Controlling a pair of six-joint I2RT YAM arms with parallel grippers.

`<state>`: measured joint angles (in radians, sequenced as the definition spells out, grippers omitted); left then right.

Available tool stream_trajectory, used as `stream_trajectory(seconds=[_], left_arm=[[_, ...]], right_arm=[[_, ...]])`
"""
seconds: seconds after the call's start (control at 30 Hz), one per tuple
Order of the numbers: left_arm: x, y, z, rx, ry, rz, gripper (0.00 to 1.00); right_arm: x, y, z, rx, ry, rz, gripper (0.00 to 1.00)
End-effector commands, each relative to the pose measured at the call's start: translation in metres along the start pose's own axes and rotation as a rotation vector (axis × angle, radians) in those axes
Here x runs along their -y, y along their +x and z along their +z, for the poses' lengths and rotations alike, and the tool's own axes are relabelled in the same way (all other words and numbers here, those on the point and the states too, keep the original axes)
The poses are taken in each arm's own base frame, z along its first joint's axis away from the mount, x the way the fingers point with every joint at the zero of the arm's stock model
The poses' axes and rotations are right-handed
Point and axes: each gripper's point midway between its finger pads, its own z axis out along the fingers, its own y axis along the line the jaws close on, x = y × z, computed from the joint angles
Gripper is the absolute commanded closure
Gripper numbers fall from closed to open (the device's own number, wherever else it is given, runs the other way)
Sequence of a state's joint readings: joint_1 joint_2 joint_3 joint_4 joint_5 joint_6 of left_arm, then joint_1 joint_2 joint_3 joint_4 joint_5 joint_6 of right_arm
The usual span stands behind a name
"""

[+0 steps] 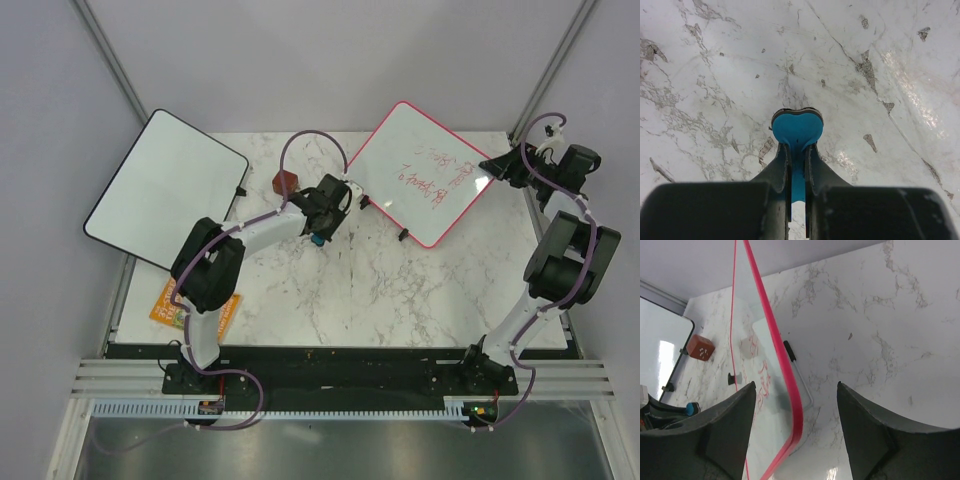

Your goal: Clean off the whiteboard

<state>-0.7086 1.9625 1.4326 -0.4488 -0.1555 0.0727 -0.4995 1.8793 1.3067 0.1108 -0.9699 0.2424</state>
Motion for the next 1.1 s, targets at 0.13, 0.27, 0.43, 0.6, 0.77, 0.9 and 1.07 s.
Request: stream_trajectory(seconds=[0.13,0.27,0.43,0.6,0.77,0.9,1.07], left_arm=[[0.01,-0.063,-0.017,0.147,0.068,-0.057,0.98],[0.014,-0.087,-0.026,0.201,0.077,-0.047,0.98],[0.018,-0.106,-0.027,0.237,0.092,-0.053,0.98],[0.027,-0.118,-0.026,0.258,0.116,-0.06,0.98],[0.028,-0.135,-0.031,0.3,0.127,-0.068,0.98],[0.034,-0.152,-0.034,0.339,0.161,-0.102,0.98],[0.049,-0.181,-0.045,0.402,0.251,-0.16,0.98]], right_arm=[[0.011,-0.034,0.02,0.083,-0.061,0.07,0.35],[0.006,-0.029,0.026,0.069,-0.105,0.087,0.45],[-0.004,-0.025,0.027,0.049,-0.155,0.091,0.66],[-0.017,-0.018,0.026,0.006,-0.201,0.031,0.9],[-0.02,0.011,0.021,-0.09,-0.188,-0.076,1.0],[-0.017,0.034,0.015,-0.146,-0.201,-0.135,1.0],[-0.019,0.065,0.0,-0.192,-0.18,-0.299,1.0]])
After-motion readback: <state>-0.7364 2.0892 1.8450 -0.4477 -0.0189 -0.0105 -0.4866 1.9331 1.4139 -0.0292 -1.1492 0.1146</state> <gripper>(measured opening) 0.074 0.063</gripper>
